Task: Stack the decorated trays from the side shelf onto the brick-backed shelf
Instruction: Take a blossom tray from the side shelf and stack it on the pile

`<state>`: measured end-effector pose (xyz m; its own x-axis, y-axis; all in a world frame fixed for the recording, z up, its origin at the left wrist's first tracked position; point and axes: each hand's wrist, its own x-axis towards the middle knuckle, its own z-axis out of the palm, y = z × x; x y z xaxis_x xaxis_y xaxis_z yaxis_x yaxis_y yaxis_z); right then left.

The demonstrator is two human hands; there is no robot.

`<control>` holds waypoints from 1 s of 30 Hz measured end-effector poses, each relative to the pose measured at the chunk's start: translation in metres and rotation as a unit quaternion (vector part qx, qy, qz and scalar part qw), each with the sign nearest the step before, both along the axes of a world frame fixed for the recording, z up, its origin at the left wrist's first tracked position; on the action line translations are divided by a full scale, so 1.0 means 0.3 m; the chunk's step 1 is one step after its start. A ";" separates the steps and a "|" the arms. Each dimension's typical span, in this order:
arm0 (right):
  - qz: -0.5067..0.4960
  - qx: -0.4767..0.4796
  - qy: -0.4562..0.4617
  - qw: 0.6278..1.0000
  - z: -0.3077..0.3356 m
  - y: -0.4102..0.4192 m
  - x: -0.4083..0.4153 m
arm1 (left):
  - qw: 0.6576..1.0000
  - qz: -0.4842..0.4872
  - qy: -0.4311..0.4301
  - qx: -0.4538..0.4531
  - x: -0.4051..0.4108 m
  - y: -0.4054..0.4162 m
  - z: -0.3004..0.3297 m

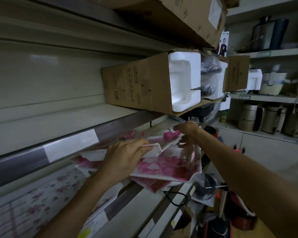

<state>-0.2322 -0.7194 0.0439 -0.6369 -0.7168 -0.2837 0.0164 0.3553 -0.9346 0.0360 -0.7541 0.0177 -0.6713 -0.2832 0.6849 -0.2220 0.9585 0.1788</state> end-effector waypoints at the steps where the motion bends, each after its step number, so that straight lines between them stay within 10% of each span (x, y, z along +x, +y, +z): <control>1: 0.008 0.004 -0.034 0.999 0.003 -0.008 -0.011 | 1.000 -0.002 0.006 0.002 -0.010 0.004 0.011; 30: -0.146 -0.213 -0.050 0.965 0.010 0.185 0.122 | 0.991 -0.077 0.063 -0.093 0.024 0.205 0.014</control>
